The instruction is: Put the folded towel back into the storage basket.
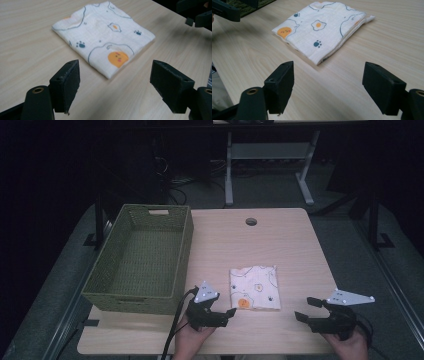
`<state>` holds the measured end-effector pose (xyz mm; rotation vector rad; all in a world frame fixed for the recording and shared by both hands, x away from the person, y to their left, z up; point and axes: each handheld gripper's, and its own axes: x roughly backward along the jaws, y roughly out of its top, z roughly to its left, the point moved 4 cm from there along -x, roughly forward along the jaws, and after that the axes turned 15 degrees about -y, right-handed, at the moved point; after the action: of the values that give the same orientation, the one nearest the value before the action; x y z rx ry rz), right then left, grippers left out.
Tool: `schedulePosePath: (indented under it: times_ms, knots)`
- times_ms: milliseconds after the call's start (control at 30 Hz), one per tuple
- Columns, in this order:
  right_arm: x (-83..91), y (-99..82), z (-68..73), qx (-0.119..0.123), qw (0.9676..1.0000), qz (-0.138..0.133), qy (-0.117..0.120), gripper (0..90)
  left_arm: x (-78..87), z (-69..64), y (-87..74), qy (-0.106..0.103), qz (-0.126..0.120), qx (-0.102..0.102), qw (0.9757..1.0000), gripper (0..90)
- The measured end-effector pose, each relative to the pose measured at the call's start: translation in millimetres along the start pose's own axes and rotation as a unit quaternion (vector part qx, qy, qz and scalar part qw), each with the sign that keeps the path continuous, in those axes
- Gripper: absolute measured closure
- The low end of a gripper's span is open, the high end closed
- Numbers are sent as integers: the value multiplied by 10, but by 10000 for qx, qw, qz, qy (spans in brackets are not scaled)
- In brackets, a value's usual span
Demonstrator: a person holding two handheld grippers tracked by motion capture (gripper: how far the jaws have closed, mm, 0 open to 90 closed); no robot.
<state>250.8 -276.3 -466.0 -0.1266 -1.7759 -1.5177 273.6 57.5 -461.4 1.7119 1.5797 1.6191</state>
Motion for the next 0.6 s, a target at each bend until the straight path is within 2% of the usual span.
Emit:
schedulePosePath:
  times_ms: [167, 300, 467, 567, 600]
  knots:
    - [-85, 92, -23, 2, 10000, 55, 83, 251, -63, 43, 131, 58, -51, 96, 9999, 245]
    - [-150, 169, -33, 2, 9999, 115, 119, 259, -107, 62, 193, 81, -21, 91, 9999, 246]
    - [-202, 271, -32, 11, 9997, 170, 151, 259, -218, 94, 292, 212, 120, -5, 9997, 246]
    - [-233, 332, -31, 54, 9997, 179, 164, 259, -252, 116, 310, 215, 130, 21, 9997, 246]
    - [-247, 349, -31, 56, 9997, 197, 166, 259, -280, 142, 327, 243, 107, 84, 9996, 246]
